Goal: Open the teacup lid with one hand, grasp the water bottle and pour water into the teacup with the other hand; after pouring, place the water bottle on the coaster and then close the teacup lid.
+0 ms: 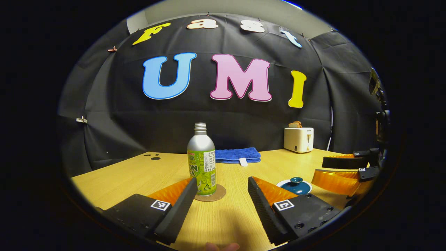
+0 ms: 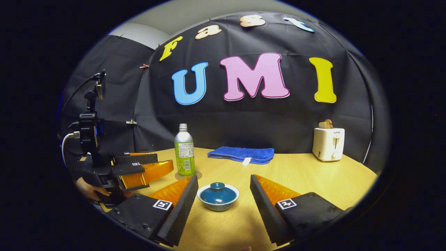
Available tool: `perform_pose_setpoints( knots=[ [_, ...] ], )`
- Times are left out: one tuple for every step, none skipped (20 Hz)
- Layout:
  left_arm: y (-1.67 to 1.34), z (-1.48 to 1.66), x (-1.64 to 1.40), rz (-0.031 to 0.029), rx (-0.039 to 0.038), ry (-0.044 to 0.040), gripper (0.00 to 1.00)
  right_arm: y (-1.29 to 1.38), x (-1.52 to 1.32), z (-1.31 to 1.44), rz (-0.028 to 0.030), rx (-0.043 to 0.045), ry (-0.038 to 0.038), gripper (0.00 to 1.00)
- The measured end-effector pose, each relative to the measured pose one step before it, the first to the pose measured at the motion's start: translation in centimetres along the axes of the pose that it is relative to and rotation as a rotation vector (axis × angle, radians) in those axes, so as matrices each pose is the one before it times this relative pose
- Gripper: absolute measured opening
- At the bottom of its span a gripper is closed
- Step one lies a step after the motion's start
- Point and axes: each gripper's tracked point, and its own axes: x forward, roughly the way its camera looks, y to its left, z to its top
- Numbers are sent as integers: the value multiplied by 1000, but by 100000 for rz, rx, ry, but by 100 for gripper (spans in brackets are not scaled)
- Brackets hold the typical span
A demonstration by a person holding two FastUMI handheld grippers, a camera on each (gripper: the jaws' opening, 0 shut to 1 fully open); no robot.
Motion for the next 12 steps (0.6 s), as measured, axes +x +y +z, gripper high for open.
perform_pose_setpoints(
  knots=[
    [-61, -36, -3, 25, 16, 12, 92, -264, -190, 47, 111, 7, 80, 93],
    [74, 39, -81, 383, -26, 73, 93, -334, -141, -38, -394, 71, -200, 97],
    [-52, -65, 46, 100, -11, -33, 93, -532, -131, 47, -1080, -108, 80, 97],
    [-97, 39, -54, -189, 55, -78, 92, -388, -109, -5, -1147, 6, -89, 97],
    [-142, -35, -58, -165, 30, -7, 92, -355, 10, 7, -1026, 5, -27, 97],
    [36, 47, -23, 30, -39, 5, 92, -84, -38, -36, -719, -9, -84, 97],
    [5, -55, 45, 56, 14, -3, 92, -6, 46, -39, 30, -274, 93, 97],
    [7, 58, -5, -18, -31, 0, 93, 83, 2, 24, -111, 165, -20, 97],
    [-12, -75, 29, -21, 26, -14, 93, 21, 49, 33, -3, -46, -43, 97],
    [17, 28, -23, -2, -20, 8, 93, -13, -50, -24, 5, -35, 31, 97],
    [15, -22, 22, 10, -4, -14, 93, -68, 44, -30, -47, 81, -5, 97],
    [11, 32, 13, -8, 17, 4, 93, 120, -38, 15, 23, -100, -70, 97]
  ],
)
